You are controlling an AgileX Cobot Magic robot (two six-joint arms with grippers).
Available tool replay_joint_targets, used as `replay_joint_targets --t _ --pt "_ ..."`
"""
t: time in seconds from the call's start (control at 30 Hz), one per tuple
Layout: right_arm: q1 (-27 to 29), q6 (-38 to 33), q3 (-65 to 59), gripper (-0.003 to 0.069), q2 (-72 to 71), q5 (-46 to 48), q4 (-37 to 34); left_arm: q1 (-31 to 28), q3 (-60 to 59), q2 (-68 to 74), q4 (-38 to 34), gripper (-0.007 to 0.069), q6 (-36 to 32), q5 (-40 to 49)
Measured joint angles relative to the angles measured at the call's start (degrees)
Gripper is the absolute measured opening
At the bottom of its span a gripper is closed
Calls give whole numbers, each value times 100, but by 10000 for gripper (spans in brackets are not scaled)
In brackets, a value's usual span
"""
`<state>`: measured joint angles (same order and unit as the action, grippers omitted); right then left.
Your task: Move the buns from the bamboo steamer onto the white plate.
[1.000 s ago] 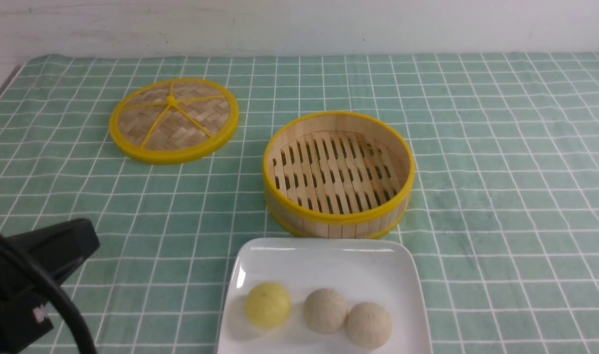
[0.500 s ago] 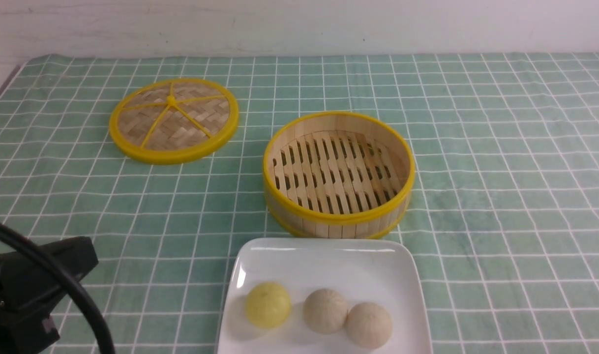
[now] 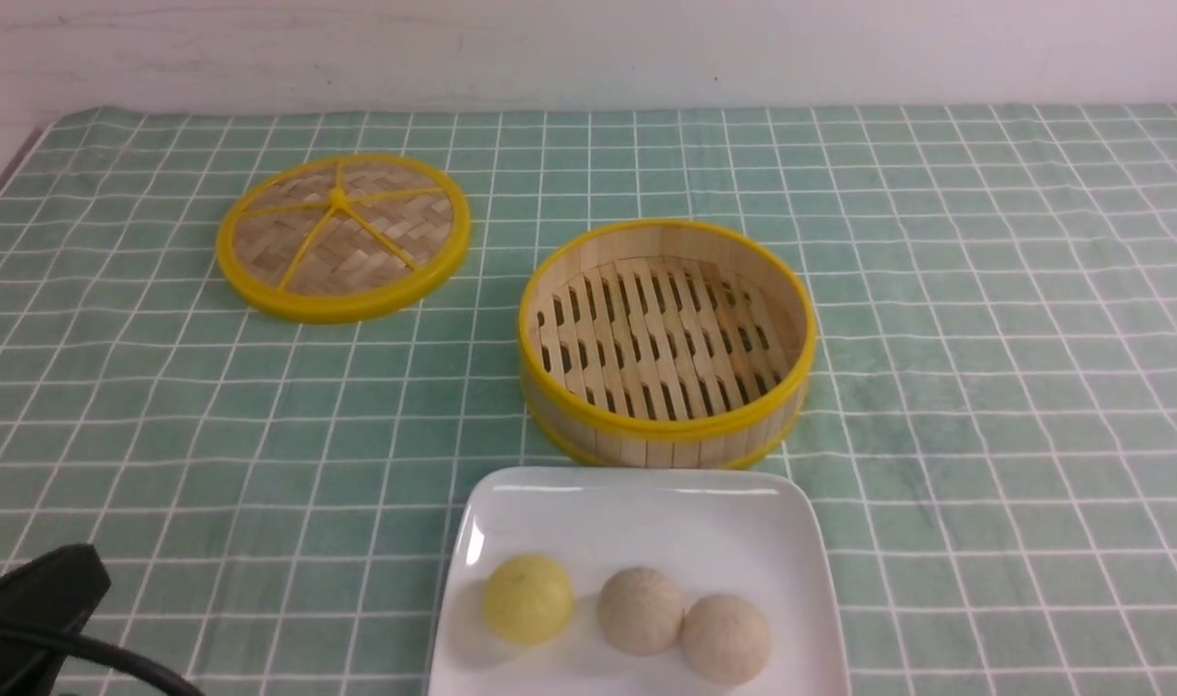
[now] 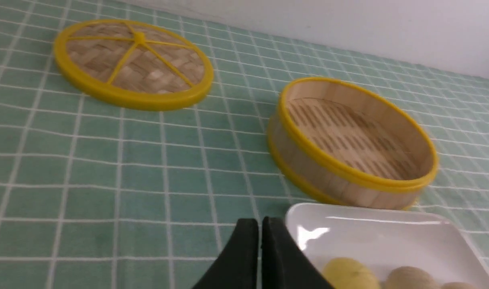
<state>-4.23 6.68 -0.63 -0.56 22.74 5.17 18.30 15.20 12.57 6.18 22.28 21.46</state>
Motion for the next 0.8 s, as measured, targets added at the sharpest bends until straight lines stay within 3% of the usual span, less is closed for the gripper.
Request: replay_joint_targets --t 0.17,0.27,0.8 --pt "0 0 0 80 0 0 0 -1113 -706 -741 -29 52 -557 -7" --pt "0 0 0 83 0 0 0 -1370 -999 -932 -29 54 -611 -19" --pt "0 0 0 104 0 0 0 -1464 -1662 -1319 323 62 -782 -19"
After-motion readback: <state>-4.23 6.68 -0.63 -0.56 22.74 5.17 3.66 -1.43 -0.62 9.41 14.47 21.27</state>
